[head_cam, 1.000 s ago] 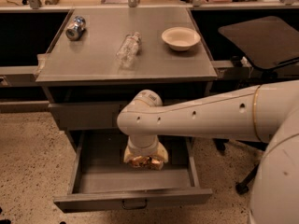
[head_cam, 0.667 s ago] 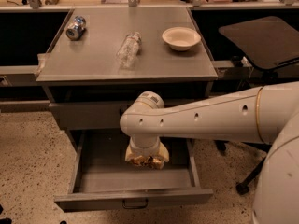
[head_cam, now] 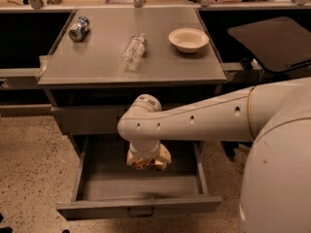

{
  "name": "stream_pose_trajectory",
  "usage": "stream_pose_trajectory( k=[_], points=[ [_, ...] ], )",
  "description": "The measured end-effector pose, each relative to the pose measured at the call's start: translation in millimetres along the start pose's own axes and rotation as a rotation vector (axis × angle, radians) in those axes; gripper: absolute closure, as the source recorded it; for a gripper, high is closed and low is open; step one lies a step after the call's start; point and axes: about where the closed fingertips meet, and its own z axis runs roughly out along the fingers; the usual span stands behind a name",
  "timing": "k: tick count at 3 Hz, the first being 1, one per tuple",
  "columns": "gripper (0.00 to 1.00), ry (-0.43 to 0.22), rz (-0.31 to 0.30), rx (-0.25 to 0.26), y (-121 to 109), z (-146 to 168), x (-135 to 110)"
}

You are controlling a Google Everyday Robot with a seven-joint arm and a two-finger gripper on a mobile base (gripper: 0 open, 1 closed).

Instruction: Place orange can into middle drawer

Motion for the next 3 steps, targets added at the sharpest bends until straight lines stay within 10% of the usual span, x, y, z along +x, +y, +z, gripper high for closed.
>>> stream_pose_trajectory(
  k=[3],
  points=[
    [1.0,-0.023,-0.036,0.159,-32.9,86.3,58.1]
  ],
)
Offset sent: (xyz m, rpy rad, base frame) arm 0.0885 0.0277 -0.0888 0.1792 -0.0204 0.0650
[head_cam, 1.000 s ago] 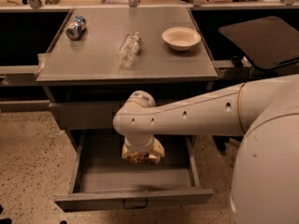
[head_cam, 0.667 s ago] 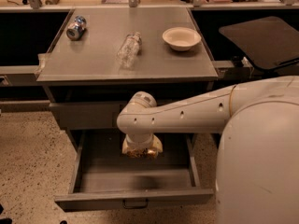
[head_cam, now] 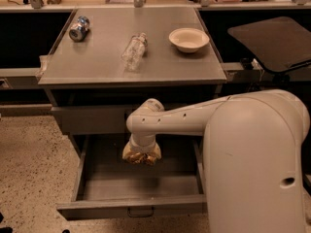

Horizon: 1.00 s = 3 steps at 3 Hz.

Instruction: Place orange can into middle drawer

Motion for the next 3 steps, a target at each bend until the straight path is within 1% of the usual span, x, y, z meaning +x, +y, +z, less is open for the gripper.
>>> stream_pose_trajectory(
  k=[1,2,3],
  points=[
    [1.0,-0.075,-0.005,-0.026,-2.7,34.2,-3.2],
    [1.0,-0.114,0.009,-0.064,2.0,48.1,-14.8],
    [1.0,-0.11,0.032,-0.075,4.5,44.7,-27.4]
  ],
)
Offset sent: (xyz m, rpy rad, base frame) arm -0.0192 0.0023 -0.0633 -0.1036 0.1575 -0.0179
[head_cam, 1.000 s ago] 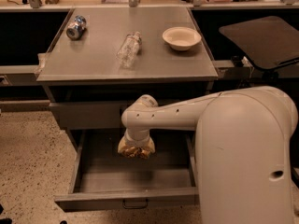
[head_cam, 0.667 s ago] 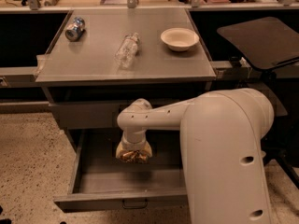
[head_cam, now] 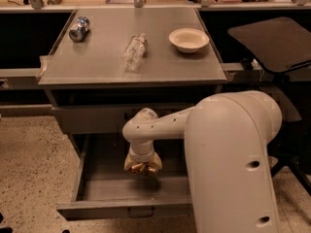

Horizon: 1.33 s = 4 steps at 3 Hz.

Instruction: Place orange can into middle drawer

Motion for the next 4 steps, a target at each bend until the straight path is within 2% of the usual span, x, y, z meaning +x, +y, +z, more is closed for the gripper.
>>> stream_pose_trajectory(
  k=[1,2,3,4],
  points=[
    [1.0,0.012,0.02,0.037,4.6,-9.4,-15.4],
    [1.0,0.015,0.022,0.095,7.7,-15.8,-30.4],
    [1.0,0.015,0.022,0.104,8.4,-16.8,-32.8],
    [1.0,0.026,0.011,0.044,7.3,-8.7,-27.9]
  ],
)
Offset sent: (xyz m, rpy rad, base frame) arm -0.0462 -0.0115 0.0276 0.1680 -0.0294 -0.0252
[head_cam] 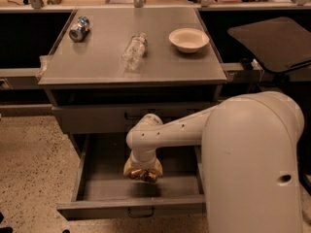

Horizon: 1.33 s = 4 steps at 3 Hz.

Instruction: Place orange can into middle drawer

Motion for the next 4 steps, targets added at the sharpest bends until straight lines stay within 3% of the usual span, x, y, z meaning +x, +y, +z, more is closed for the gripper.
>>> stream_pose_trajectory(
  k=[1,2,3,4],
  points=[
    [1.0,0.002,-0.019,-0.034,1.5,21.0,6.4],
    [0.82,-0.009,-0.037,-0.012,3.2,46.0,9.4],
    [0.59,-0.019,-0.074,0.002,2.5,61.7,9.1],
    [0.28,-0.021,-0.078,0.003,2.6,63.1,8.6]
  ],
)
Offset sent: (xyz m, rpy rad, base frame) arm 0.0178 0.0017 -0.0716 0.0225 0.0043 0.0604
